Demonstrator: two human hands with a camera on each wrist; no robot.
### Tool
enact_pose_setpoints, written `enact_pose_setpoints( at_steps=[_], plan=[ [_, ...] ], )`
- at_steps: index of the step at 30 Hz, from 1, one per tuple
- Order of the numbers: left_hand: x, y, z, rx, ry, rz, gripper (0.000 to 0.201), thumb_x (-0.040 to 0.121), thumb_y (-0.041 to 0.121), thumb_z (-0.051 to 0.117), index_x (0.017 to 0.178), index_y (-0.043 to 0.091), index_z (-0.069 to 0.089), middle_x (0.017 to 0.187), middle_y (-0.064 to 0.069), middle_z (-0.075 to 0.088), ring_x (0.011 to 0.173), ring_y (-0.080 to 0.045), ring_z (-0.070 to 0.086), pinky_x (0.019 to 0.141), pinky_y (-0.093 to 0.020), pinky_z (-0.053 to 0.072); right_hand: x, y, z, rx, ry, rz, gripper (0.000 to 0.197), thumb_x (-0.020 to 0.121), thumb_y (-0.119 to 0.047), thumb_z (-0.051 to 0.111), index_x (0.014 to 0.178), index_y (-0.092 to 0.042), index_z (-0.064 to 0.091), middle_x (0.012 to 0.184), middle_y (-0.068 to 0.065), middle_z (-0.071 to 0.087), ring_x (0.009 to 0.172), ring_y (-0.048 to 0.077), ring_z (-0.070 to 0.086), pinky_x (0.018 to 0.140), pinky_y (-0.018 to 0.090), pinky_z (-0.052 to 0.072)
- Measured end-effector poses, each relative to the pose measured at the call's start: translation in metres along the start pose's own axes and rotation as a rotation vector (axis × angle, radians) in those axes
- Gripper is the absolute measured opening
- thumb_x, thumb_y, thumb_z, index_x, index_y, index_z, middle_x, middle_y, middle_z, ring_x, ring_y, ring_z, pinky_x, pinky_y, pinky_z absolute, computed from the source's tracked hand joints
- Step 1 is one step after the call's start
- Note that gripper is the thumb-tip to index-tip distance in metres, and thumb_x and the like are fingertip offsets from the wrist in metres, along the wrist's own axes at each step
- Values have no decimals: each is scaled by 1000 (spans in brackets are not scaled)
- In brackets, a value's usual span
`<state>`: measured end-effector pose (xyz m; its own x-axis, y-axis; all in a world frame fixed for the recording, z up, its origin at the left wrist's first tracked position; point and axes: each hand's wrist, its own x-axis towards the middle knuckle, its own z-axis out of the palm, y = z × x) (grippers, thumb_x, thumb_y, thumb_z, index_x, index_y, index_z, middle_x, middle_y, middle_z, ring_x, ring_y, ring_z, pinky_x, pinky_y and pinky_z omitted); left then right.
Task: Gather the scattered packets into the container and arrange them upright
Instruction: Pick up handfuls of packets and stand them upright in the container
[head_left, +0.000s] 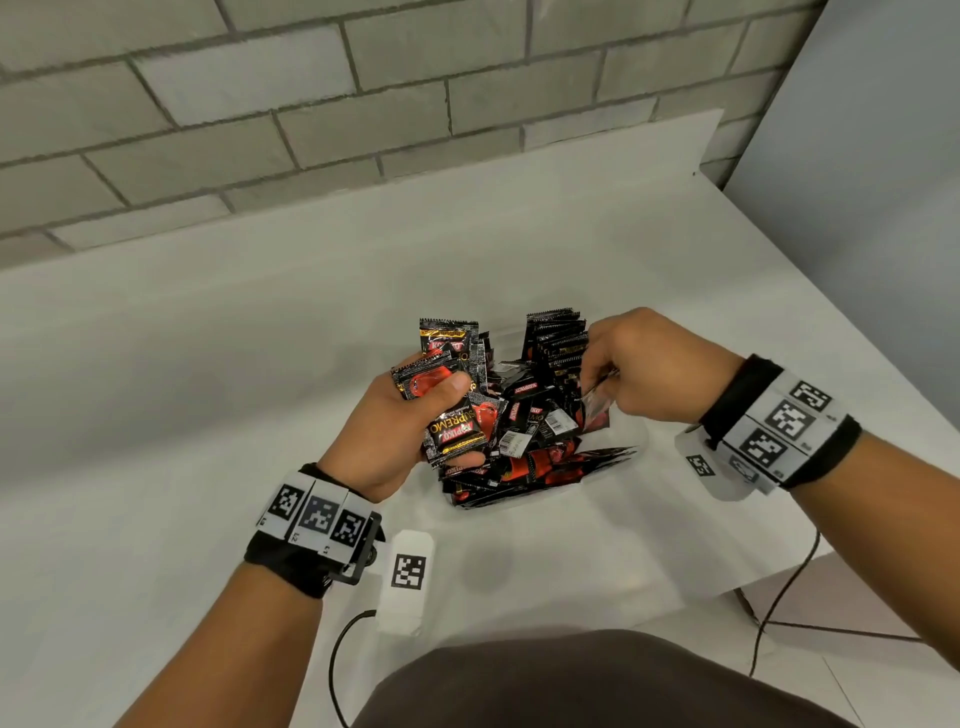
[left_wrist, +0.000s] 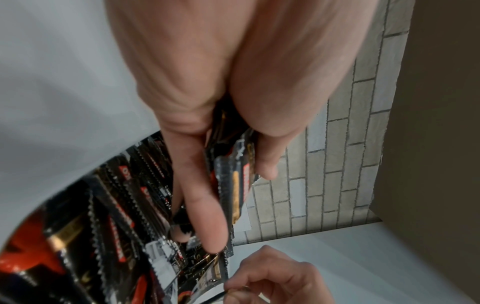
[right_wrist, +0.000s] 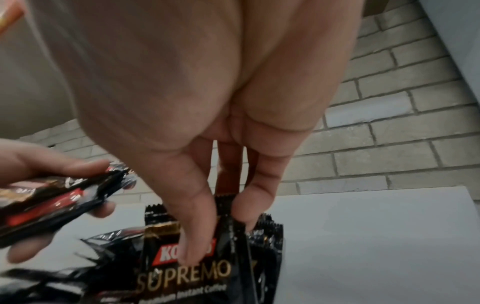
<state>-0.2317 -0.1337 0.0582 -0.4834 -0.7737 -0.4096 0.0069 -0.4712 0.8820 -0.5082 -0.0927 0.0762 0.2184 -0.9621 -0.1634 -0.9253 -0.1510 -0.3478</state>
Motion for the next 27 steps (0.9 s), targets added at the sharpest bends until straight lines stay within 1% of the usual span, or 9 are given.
enact_pose_setpoints(
  at_steps=[4, 8, 10, 14, 16, 20, 22, 24, 27],
  plan=[
    [0, 1, 2, -13, -9, 2, 35, 100, 16, 62, 133, 5, 59, 122, -22, 71, 102, -40, 74, 64, -47, 63, 5, -2, 15, -66, -55, 70, 24, 75, -2, 67, 88, -18, 79, 84, -4, 67, 79, 17, 61, 71, 33, 54],
    [0, 1, 0, -10, -12, 9, 34, 101, 16, 61, 133, 6, 59, 122, -22, 71, 103, -41, 74, 65, -50, 63, 8, 0, 22, -121, 1, 139, 18, 76, -2, 63, 87, -14, 71, 82, 2, 66, 76, 23, 60, 69, 35, 55],
    [0, 0, -2, -7, -13, 10, 35, 100, 16, 61, 133, 6, 59, 123, -21, 71, 103, -41, 74, 66, -51, 63, 7, 1, 23, -105, 17, 152, 18, 77, -1, 65, 89, -15, 66, 80, 1, 63, 75, 22, 58, 67, 32, 52],
    [0, 0, -2, -5, -17, 12, 35, 100, 16, 62, 134, 6, 59, 123, -22, 71, 102, -41, 74, 65, -50, 63, 6, 2, 23, -66, 75, 142, 26, 76, -3, 71, 88, -19, 55, 82, -4, 56, 74, 21, 54, 63, 33, 46],
    [1, 0, -1, -10, -21, 10, 35, 100, 16, 62, 133, 6, 59, 123, -22, 71, 102, -41, 74, 65, -48, 62, 4, 4, 21, -48, 111, 129, 33, 73, -7, 75, 88, -21, 49, 81, -5, 51, 73, 21, 53, 63, 35, 47],
    [0, 2, 3, 17, -53, 8, 39, 96, 19, 65, 131, 5, 60, 122, -26, 69, 100, -41, 74, 63, -48, 63, 0, 2, 10, -17, 171, 94, 32, 76, -17, 79, 95, -20, 54, 90, -4, 52, 78, 21, 56, 69, 42, 52],
    [-1, 2, 6, 85, -130, -8, 40, 93, 21, 67, 129, 5, 61, 117, -26, 71, 96, -41, 75, 64, -49, 63, -1, -8, 0, 96, 243, 31, 24, 81, -19, 76, 99, -21, 60, 92, -4, 56, 76, 16, 58, 70, 34, 51],
    [-1, 1, 12, 147, -218, -26, 38, 93, 19, 68, 128, 4, 61, 116, -27, 71, 94, -42, 75, 64, -48, 63, -3, -26, -10, 343, 290, -27, 25, 84, -10, 71, 106, -21, 66, 94, -5, 63, 73, 14, 60, 67, 23, 49],
    [-2, 0, 19, 200, -291, -24, 30, 95, 15, 68, 125, 8, 63, 113, -22, 73, 92, -41, 75, 63, -48, 63, -7, -47, -17, 581, 228, -68, 40, 84, -4, 67, 119, -22, 66, 101, -5, 69, 80, 16, 65, 72, 24, 55]
  ],
)
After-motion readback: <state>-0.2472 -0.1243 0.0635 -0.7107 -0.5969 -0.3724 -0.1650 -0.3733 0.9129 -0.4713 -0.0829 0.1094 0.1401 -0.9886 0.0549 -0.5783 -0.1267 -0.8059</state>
